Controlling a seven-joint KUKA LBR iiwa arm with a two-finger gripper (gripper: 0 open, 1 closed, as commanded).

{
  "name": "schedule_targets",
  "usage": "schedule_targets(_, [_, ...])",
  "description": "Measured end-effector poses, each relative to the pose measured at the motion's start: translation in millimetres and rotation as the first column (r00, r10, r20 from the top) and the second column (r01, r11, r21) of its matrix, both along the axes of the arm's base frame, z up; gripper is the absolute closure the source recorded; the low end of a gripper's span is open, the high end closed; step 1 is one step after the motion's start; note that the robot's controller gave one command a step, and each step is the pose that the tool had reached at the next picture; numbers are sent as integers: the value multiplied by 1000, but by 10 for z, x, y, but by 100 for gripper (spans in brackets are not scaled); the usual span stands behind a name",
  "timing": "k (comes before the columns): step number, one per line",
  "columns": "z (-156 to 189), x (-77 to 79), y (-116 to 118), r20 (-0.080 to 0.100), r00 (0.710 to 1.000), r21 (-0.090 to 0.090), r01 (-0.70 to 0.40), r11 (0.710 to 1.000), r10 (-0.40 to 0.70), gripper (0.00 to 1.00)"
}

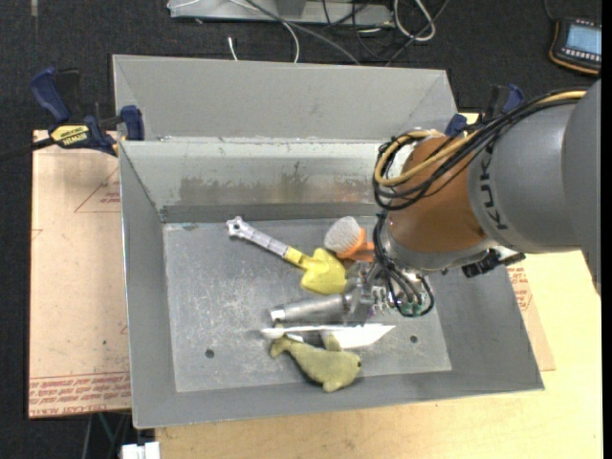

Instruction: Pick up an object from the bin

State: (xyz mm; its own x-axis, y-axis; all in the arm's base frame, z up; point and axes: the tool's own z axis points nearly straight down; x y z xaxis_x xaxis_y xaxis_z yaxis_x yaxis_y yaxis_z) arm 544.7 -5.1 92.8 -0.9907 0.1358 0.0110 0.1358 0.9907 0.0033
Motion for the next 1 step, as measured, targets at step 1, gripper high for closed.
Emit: schedule_targets(1, [558, 51, -36, 0, 999, 0, -46, 999, 46, 100])
